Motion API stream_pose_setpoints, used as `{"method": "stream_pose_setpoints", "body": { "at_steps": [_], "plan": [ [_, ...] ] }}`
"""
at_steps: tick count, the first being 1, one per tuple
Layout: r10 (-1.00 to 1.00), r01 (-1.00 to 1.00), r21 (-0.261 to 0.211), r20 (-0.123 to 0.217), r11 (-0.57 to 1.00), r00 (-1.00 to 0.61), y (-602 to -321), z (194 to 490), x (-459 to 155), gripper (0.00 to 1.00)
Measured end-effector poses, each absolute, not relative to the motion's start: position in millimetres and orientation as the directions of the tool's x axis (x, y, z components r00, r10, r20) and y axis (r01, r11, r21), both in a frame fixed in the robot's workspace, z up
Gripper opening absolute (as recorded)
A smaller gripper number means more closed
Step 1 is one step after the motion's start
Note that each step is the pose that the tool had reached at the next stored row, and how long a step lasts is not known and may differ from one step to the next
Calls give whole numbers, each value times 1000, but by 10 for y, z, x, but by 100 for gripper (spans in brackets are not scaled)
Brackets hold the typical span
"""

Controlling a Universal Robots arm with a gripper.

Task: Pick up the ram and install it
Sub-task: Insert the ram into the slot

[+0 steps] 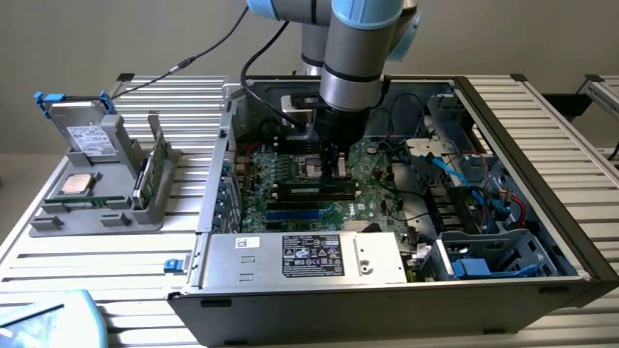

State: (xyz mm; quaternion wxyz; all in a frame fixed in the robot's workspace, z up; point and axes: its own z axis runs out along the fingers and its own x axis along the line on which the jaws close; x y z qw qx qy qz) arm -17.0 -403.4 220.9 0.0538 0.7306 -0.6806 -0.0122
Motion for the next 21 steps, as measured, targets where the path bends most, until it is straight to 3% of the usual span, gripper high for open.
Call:
{"method": "stream_pose_setpoints", "body": {
  "at_steps": [21],
  "plan": [
    [-997,-992,117,53,-56,62,-4019,2205,-121,14]
  ]
}}
